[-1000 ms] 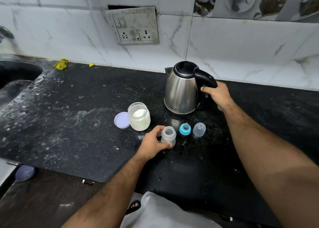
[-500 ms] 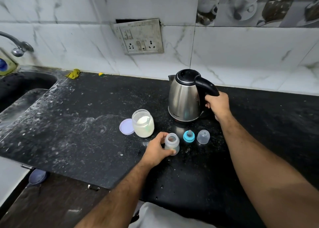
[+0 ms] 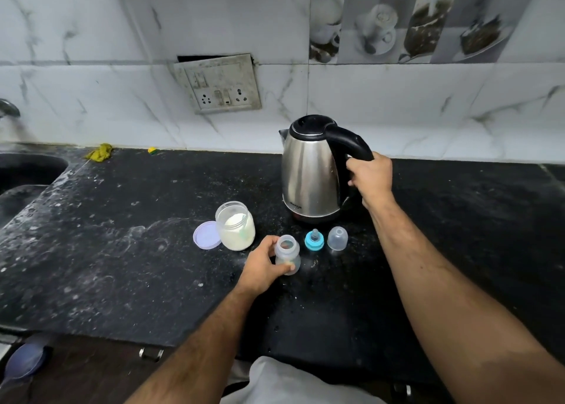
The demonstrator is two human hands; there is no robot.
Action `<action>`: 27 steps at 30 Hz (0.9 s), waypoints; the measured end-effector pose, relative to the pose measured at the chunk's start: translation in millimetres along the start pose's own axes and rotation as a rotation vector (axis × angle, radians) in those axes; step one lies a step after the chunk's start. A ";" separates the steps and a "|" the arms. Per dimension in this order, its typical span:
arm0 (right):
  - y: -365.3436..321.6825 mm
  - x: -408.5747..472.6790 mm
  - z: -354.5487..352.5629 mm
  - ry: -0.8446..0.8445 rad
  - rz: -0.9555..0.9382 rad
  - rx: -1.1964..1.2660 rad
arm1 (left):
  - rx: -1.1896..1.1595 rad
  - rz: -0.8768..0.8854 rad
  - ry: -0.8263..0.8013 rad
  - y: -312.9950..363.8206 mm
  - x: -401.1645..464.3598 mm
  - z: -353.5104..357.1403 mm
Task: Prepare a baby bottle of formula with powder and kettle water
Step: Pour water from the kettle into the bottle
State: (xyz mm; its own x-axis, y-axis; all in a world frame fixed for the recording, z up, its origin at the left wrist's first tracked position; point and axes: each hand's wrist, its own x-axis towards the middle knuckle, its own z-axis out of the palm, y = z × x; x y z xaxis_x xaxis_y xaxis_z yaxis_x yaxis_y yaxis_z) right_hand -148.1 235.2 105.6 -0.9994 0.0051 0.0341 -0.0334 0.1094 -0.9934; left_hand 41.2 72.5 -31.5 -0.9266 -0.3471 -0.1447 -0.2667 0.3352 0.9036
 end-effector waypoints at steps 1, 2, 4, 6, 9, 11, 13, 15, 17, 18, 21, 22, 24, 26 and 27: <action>-5.1 -5.0 -7.1 0.011 -0.010 0.012 | 0.001 0.004 -0.004 -0.3 0.3 0.1; -9.9 -10.5 -13.9 0.022 -0.020 0.021 | 0.002 0.011 -0.007 -0.8 0.7 -0.4; -17.9 -22.0 -27.4 0.048 -0.042 0.022 | 0.000 0.022 -0.012 -2.0 1.5 -0.4; -22.7 -33.0 -39.3 0.061 -0.055 0.018 | -0.002 0.031 -0.009 -2.9 1.6 0.1; -24.2 -52.3 -57.1 0.088 -0.059 0.028 | -0.018 0.048 0.001 -5.1 0.9 2.3; -21.9 -67.4 -68.7 0.113 -0.053 0.028 | -0.027 0.061 0.004 -6.0 1.2 3.0; -17.7 -82.5 -78.6 0.130 -0.035 0.023 | -0.028 0.068 0.009 -6.8 1.9 3.3; -12.5 -99.7 -87.0 0.133 -0.028 0.010 | -0.030 0.070 0.012 -8.4 2.6 3.8; -8.2 -117.5 -91.9 0.137 -0.024 0.004 | -0.029 0.083 0.008 -9.2 3.0 2.4; -5.6 -126.4 -94.0 0.143 -0.022 -0.005 | -0.029 0.088 0.001 -9.8 3.2 1.6; -0.1 -150.9 -99.7 0.162 0.005 -0.019 | -0.029 0.077 -0.029 -10.9 1.2 -2.3; 0.4 -158.5 -101.4 0.165 0.018 -0.022 | -0.032 0.071 -0.041 -10.9 -0.5 -4.2; 3.0 -172.2 -104.1 0.170 0.030 -0.032 | -0.040 0.065 -0.061 -12.0 -4.3 -7.7; 6.9 -185.2 -104.7 0.171 0.033 -0.058 | -0.046 0.064 -0.075 -14.7 -7.9 -10.8; 8.4 -191.7 -104.5 0.171 0.030 -0.074 | -0.051 0.061 -0.082 -16.3 -9.7 -12.7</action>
State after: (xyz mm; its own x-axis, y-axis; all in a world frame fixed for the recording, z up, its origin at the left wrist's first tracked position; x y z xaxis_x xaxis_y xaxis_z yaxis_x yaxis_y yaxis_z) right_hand 44.1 339.1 102.2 -0.9837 0.1774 0.0285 0.0039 0.1794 -0.9838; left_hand 57.9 59.3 -39.8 -0.9599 -0.2536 -0.1199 -0.1976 0.3076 0.9308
